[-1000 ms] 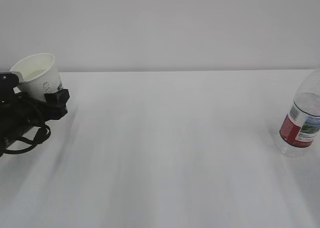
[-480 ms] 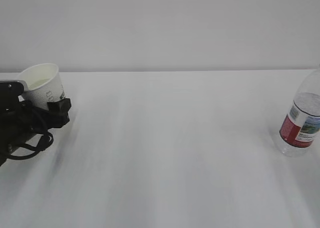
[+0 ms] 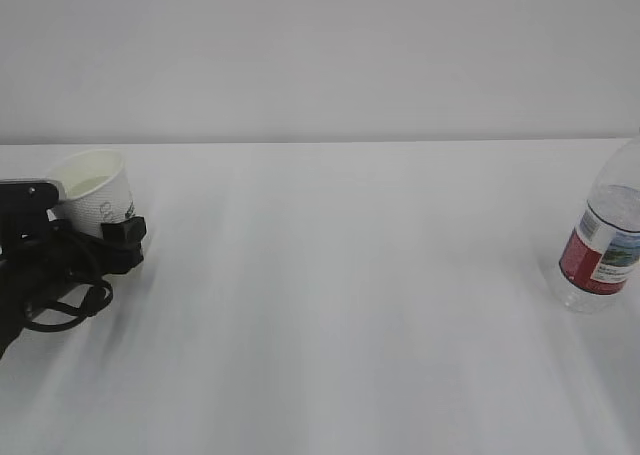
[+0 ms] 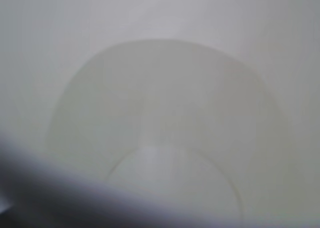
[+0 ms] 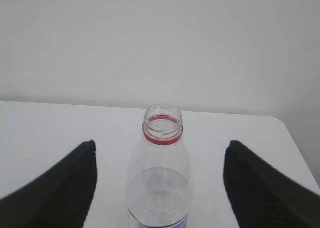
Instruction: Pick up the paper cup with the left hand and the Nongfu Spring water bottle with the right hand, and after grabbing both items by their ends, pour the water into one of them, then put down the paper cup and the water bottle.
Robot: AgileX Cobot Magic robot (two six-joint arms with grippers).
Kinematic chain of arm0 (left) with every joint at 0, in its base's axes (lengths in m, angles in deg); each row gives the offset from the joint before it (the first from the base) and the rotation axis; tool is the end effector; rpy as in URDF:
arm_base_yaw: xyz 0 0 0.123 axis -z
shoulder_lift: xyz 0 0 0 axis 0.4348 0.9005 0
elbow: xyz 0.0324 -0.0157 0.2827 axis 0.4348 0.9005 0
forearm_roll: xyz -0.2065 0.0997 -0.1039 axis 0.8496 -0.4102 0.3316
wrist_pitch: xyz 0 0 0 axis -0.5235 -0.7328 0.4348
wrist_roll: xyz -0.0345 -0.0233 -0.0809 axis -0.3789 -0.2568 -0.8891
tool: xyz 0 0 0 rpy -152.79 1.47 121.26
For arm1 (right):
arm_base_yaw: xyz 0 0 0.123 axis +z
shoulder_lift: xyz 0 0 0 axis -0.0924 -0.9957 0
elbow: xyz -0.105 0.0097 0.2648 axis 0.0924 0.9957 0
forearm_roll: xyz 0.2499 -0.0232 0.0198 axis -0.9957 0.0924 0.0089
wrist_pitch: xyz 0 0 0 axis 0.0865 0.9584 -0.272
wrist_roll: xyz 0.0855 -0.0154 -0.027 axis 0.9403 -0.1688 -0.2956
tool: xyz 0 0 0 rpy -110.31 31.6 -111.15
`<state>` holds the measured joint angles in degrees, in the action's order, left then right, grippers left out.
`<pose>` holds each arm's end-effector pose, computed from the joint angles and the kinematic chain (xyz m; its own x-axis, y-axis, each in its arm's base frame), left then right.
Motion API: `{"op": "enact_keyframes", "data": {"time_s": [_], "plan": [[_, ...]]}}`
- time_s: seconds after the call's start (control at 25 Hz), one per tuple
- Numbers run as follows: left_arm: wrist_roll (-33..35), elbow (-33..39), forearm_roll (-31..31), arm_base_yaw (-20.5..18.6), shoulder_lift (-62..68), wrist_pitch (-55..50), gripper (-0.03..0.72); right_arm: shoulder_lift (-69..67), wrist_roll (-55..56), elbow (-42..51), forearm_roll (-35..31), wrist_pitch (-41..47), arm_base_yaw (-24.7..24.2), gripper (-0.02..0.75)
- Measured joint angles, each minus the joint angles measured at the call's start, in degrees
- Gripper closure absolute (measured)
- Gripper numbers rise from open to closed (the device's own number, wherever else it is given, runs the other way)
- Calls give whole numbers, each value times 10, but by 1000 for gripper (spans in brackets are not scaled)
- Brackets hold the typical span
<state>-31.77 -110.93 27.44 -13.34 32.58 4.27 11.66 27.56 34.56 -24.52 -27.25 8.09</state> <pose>0.3165 -0.0698 0.0669 -0.3478 -0.1067 -0.9315 0.1557 0.9731 -0.1696 0.1704 0.0059 0.2600 -0.2332 -0.0816 -0.9690 -0.0398 0.9964 -0.0743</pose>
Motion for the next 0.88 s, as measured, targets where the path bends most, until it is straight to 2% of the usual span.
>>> {"op": "enact_keyframes", "data": {"time_s": [0.88], "plan": [[0, 0, 0, 0, 2, 0, 167, 0, 0, 0, 0, 0, 0, 145]]}}
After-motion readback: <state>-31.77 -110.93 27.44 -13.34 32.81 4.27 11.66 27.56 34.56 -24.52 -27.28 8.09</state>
